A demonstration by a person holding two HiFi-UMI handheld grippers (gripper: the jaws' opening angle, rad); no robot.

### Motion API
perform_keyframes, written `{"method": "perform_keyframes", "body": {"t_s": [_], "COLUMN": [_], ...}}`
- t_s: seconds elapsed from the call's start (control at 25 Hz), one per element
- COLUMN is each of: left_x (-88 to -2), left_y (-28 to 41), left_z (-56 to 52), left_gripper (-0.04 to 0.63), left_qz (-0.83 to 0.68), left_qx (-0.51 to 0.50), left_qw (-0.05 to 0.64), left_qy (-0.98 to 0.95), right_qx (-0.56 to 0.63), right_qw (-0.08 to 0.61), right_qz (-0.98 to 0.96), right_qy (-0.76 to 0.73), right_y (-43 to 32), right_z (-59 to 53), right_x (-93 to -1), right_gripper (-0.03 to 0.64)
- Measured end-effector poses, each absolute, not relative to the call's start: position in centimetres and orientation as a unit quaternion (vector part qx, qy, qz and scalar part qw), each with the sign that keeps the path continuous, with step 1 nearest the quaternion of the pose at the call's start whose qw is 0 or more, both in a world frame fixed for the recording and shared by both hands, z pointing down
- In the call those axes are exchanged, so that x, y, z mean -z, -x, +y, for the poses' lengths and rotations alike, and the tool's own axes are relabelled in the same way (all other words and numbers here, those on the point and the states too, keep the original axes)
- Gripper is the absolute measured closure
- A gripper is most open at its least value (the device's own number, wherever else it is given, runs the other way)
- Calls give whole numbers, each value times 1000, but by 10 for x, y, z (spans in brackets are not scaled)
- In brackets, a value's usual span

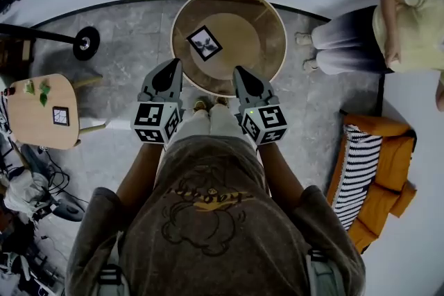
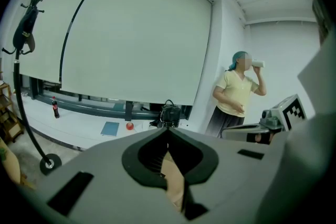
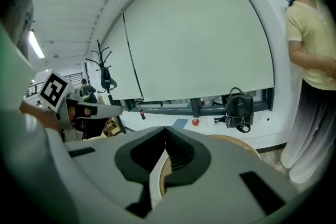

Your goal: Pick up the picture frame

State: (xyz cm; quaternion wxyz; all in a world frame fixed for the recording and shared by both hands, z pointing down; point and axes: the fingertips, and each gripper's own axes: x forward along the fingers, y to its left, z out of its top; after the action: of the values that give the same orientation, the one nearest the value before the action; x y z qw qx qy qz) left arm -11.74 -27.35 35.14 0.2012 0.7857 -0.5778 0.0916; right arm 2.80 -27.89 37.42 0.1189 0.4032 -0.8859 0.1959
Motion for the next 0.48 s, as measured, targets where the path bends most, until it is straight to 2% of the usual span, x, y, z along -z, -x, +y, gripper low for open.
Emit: {"method": "perform_keyframes", "body": {"t_s": [0.48], "left_x": [-424], "left_y": [121], "left_z": [-306], "left_gripper": [577], "left_qz": [-596], "left_qx": [-101], "left_qw": [236], "left_qy": [-761], "right_qx": [-207], "right_qw": [148], "right_qz": [-885], "right_qy": [-389], "right_y": [-26], "right_z": [-331], "right_x": [-440], "right_gripper": [600]}}
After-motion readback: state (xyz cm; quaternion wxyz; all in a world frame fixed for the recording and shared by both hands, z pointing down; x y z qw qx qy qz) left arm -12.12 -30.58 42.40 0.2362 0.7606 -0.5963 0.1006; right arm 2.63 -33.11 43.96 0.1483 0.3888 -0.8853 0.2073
